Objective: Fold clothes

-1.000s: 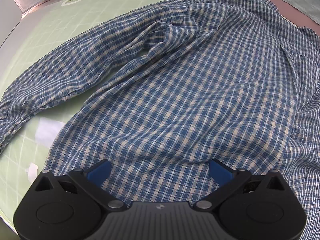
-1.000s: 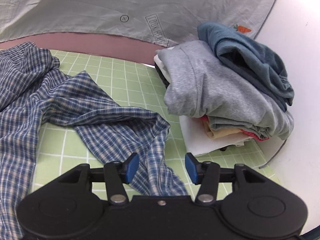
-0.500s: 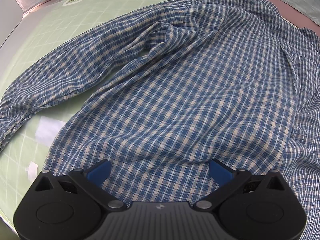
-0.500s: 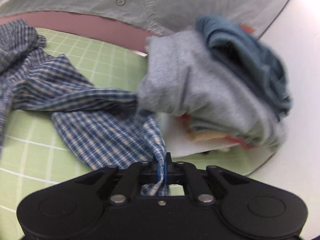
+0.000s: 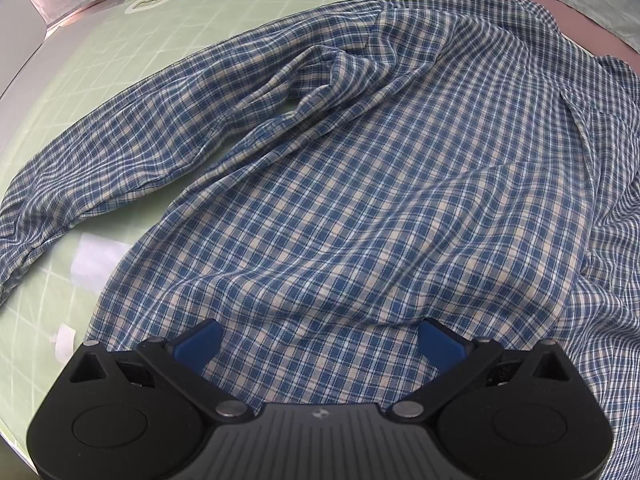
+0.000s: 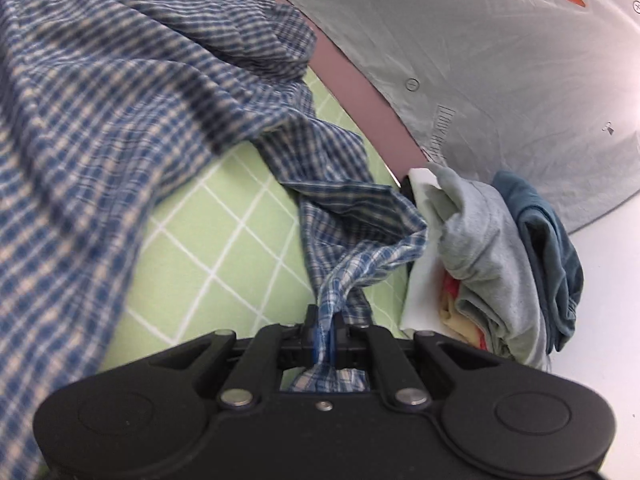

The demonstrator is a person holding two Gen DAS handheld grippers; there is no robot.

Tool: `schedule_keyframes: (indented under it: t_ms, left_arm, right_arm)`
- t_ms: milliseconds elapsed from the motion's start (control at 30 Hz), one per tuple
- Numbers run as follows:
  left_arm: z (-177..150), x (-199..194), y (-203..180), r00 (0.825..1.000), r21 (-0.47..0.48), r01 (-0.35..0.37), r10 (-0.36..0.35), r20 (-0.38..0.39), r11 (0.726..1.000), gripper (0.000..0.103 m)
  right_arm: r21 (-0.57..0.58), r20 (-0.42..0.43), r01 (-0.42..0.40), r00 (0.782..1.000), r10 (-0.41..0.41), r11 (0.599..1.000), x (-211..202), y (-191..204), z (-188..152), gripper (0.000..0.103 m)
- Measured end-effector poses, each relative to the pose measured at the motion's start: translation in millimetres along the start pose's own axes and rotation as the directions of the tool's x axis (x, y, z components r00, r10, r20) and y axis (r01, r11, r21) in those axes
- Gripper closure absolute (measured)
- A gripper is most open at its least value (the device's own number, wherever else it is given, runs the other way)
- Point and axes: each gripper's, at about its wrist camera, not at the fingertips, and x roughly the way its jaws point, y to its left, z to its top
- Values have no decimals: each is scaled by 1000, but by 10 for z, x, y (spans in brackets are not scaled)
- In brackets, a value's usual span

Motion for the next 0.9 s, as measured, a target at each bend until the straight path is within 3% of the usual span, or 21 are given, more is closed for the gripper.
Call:
schedule_keyframes:
  t_ms: [100,200,333,400,500,600,733,833,900]
  left_arm:
    - [-2,5,14,1000,3,1,-1,2,1000,0]
    - [-11,-3,13,1000,3,1,-1,4,1000,0]
    - [-36,-9,19,1000,4,1,-1,11,1000,0]
    - [-47,-19,10,1000,5,1,-1,13,1000,0]
    - [-70,-26,18,1000,8,2,-2,13,1000,0]
    - [-70,-36,44,1000,11,3,-3,14,1000,0]
    - [-88,-44,60,1000,11,3,-3,27,1000,0]
    - [-99,-46,65,999,7,1,-2,35,1000,0]
    - [-102,-48,66,999,8,2,-2,38,1000,0]
  right_arm:
    - [31,-11,-73,997,73,997,-92,72,52,97]
    - [228,-24,-143,988,152,963,-103,-83,116,85]
    - [513,30,-204,975,220,834,-126,-517,166,63]
    - [596,62,-204,976,209,776,-134,-708,161,63]
    - [708,101,-202,977,186,677,-144,-988,148,52]
    - [801,37,-138,983,182,583,-22,-1094,1,51]
    - [893,-99,-37,956,275,449,241,-1076,-315,60]
    - [922,-131,-14,929,346,387,320,-971,-526,61]
    - [922,-120,-28,927,354,385,312,-931,-548,57]
